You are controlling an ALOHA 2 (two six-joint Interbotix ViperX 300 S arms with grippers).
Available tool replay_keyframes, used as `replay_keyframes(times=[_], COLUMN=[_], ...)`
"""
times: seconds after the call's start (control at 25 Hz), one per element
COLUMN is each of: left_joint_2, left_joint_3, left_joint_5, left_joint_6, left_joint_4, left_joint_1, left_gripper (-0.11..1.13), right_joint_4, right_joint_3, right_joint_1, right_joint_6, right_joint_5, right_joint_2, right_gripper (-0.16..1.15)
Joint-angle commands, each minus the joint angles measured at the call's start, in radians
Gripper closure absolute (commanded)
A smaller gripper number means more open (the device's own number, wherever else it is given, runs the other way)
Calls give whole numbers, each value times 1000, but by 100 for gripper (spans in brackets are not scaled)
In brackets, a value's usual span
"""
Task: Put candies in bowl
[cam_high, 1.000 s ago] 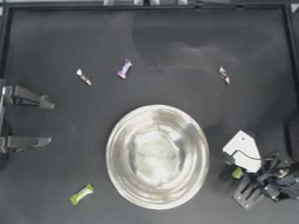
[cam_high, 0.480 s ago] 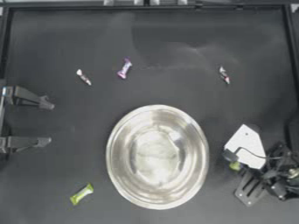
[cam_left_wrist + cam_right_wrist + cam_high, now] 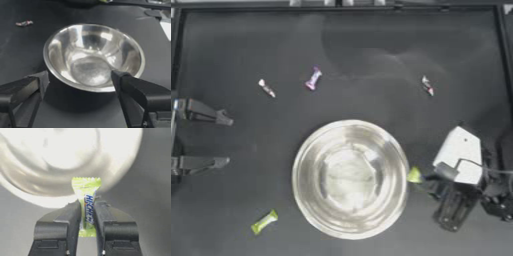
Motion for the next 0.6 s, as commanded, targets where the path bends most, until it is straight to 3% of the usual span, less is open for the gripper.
replay_keyframes(times=[0.04,0.24,0.48,0.6], left_joint_2=[18,18,20,21], left_joint_3=[-17,-20,-21,-26], left_joint_5=[26,40,72,87], left_joint_6=[-2,-2,-2,-3], left_joint_4=[-6,-11,-12,-15], left_joint_1=[2,2,11,11], left_gripper=[-1,-1,-1,-1], right_joint_4=[-11,14,35,34], right_joint_3=[-58,-109,-115,-107], right_joint_1=[-66,-156,-235,-249], right_joint_6=[-81,-218,-305,-342], right_joint_5=[-89,-163,-291,-331], right_joint_2=[29,109,178,195], right_gripper=[42,42,41,34])
